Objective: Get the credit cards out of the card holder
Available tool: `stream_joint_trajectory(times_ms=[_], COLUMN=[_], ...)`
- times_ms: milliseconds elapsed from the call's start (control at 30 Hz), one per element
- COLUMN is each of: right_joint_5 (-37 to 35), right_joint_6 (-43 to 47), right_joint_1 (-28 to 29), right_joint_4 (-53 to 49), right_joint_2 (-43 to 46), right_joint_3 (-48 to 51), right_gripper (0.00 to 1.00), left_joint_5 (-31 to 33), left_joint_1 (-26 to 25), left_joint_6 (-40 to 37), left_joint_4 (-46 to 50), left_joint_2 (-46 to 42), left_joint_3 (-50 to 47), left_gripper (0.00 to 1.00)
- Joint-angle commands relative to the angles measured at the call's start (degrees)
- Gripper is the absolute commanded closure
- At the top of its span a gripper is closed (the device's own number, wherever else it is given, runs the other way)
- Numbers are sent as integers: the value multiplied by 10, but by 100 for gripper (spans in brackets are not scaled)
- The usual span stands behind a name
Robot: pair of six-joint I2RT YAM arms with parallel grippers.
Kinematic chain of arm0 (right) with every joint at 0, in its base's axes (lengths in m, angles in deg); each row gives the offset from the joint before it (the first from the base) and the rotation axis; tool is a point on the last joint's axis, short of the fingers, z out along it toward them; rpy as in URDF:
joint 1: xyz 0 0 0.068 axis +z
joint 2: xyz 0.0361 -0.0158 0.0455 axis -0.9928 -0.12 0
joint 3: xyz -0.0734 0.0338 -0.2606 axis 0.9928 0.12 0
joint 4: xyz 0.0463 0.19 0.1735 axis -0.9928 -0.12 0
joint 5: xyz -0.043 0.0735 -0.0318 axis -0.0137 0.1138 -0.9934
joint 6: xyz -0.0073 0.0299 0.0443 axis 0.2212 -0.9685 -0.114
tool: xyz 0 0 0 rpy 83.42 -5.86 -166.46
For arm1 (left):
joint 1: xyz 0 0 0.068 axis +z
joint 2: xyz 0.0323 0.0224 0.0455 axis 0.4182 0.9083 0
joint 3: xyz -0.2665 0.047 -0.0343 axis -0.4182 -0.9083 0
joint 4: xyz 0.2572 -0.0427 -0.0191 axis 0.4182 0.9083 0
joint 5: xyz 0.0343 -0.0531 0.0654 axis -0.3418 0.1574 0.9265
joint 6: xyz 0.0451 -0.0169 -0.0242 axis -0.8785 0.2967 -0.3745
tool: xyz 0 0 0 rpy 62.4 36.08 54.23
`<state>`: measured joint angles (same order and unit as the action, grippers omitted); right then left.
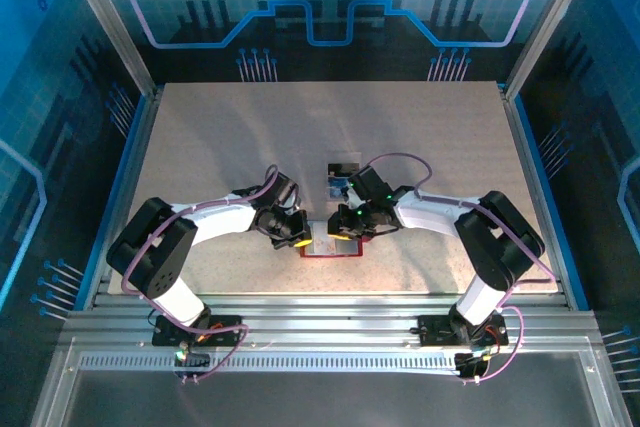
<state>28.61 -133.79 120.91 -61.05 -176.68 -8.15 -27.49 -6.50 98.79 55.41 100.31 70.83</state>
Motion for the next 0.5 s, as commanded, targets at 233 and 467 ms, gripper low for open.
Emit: stream_joint_trajectory(times_ms=[233,467], right_joint_5=[24,35], right_joint_6=[-1,1], right_joint_1=[-16,-23], right_joint_4=[18,28], right_joint_2=[-13,-22], right_joint_3=[20,24], right_gripper=[79,78], left_joint_5=[27,25], left_joint_1=[5,5], left_joint_6=[-34,-33], left_joint_4=[30,29], left_joint_2=[13,17], left_joint_3=[9,6], left_gripper=[100,100])
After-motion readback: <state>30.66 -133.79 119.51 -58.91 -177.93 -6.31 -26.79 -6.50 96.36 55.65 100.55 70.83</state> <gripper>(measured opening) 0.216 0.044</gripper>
